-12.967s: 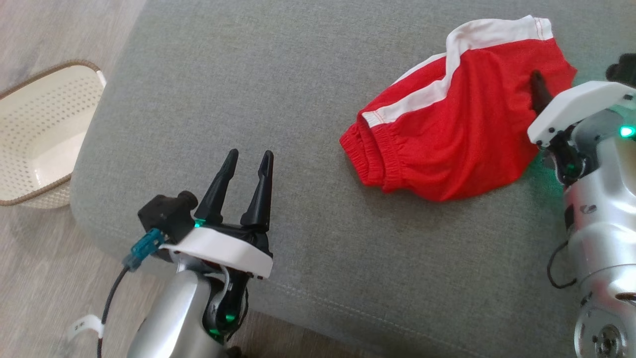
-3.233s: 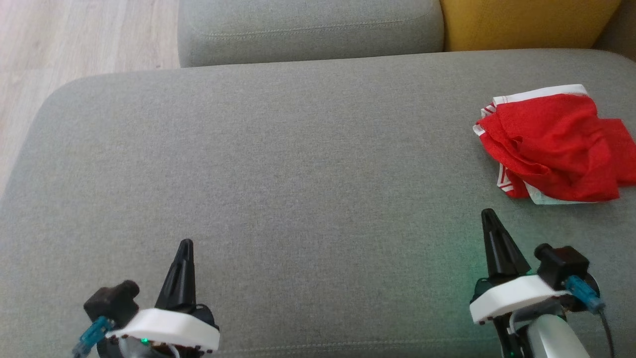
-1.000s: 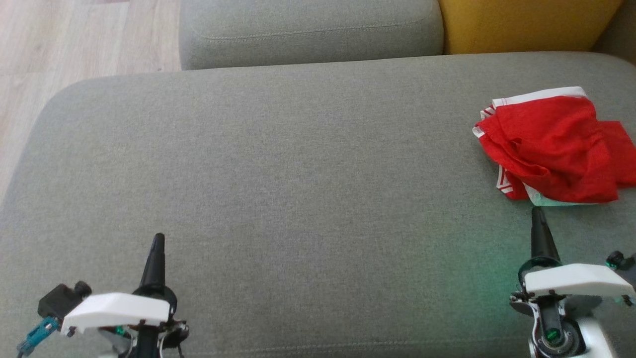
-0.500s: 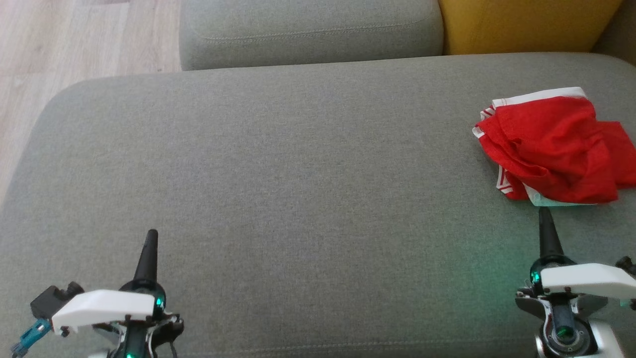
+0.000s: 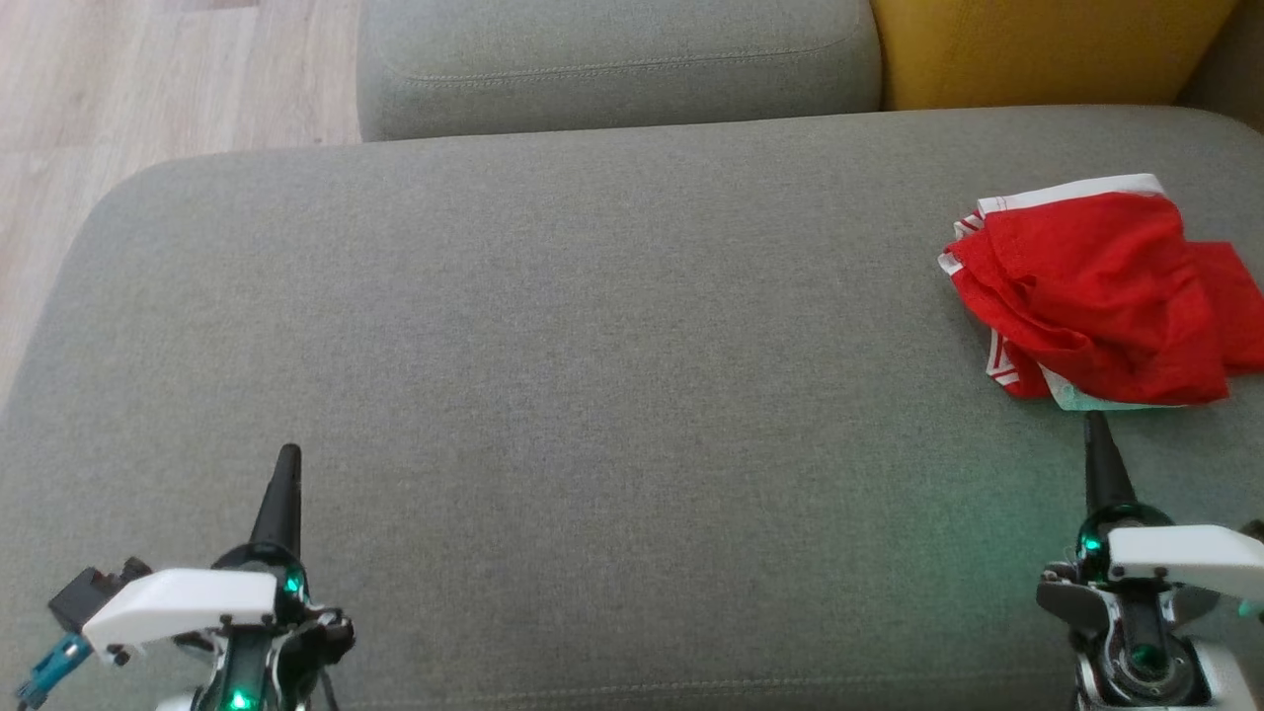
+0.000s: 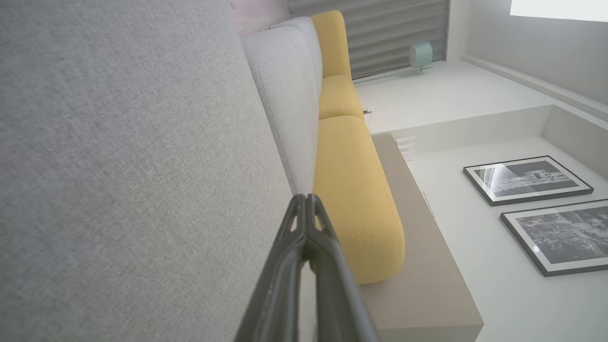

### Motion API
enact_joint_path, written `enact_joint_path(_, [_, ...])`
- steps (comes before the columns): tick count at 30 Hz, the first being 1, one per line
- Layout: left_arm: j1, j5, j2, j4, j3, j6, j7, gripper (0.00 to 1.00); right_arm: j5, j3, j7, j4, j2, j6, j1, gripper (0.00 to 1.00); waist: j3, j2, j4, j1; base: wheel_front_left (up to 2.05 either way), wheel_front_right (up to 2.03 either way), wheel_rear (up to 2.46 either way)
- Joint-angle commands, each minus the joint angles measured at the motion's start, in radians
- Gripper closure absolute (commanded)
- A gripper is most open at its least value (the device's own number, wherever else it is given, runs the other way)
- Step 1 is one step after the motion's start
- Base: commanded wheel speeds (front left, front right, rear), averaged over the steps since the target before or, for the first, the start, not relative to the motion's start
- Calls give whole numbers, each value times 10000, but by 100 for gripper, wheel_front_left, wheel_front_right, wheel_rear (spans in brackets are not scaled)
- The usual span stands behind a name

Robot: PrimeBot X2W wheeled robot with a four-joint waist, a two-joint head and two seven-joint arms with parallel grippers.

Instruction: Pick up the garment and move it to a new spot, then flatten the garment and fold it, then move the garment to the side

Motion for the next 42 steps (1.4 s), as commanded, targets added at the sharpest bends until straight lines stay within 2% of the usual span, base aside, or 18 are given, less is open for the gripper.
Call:
enact_joint_path(1, [-556,-288,180,-278,381,-104,112,100,385,118,94,-422,-32,-6,-378,100,-2,0,1,0,0,0,0])
enact_joint_path(23, [-789,-2284,185,-136,832,-240,734,100,2899,-186,690,-595,-28,-7,-361,100,-28,0,5,0,0,0,0])
enact_joint_path(42, [-792,-2251,158,-135,871,-240,765,100,2900,-185,689,-595,-28,-7,-361,100,-28,0,5,0,0,0,0])
